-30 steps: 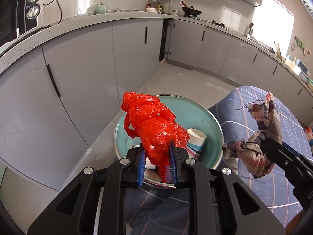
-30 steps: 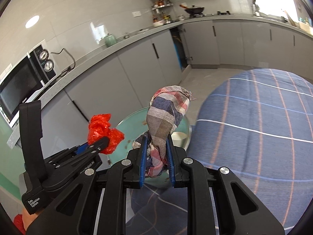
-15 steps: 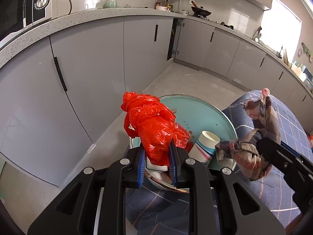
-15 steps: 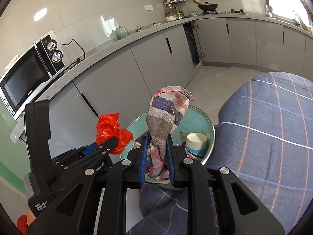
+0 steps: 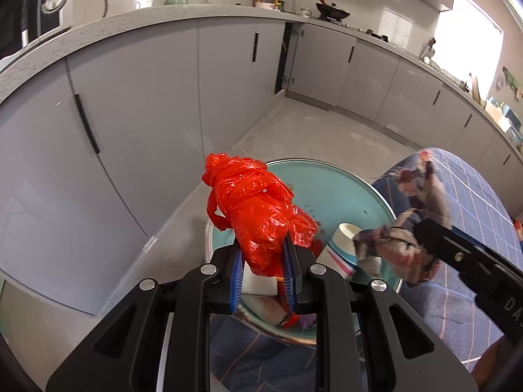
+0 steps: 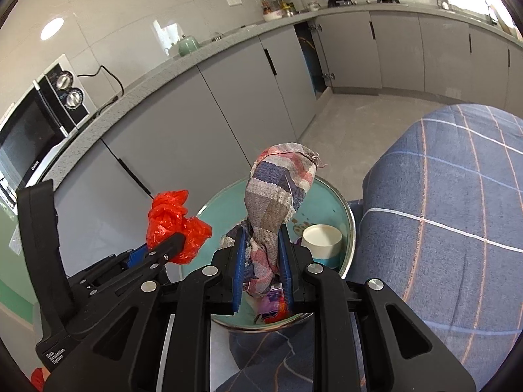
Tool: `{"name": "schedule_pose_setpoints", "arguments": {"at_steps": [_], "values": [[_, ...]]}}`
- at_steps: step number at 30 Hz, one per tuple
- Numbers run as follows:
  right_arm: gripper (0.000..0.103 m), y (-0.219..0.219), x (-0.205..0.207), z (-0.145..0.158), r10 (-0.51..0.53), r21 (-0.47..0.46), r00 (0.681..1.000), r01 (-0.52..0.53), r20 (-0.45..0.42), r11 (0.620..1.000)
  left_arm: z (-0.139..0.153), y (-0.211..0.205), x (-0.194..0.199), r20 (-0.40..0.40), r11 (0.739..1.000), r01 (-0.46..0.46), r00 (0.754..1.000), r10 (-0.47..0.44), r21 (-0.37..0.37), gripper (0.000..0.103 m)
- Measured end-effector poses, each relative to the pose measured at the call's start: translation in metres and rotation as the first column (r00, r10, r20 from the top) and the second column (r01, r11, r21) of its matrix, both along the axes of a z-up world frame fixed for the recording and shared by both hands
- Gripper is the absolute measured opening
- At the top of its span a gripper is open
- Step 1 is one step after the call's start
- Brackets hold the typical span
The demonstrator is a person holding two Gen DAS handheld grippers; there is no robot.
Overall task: Collect trash
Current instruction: 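Carry the red bag and plaid rag over the teal bin, then open both grippers to drop the red bag and plaid rag into the bin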
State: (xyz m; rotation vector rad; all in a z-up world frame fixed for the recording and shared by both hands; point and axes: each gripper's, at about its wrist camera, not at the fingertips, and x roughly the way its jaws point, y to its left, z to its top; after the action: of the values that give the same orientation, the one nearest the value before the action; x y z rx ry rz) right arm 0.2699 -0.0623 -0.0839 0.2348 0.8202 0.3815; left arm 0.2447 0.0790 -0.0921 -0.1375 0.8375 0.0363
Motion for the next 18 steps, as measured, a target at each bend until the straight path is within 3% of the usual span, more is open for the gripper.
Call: {"name": "schedule_pose_setpoints", "arguments": {"at_steps": [18], "values": [[0.02,-0.001,0.053,-0.04,0.014,-0.013,0.991,-0.015,-0.131,1.0,-0.033,-0.008,0.048,-0.093,0.999,0.036,0.995,-0.036,-0.001,0.021]]}}
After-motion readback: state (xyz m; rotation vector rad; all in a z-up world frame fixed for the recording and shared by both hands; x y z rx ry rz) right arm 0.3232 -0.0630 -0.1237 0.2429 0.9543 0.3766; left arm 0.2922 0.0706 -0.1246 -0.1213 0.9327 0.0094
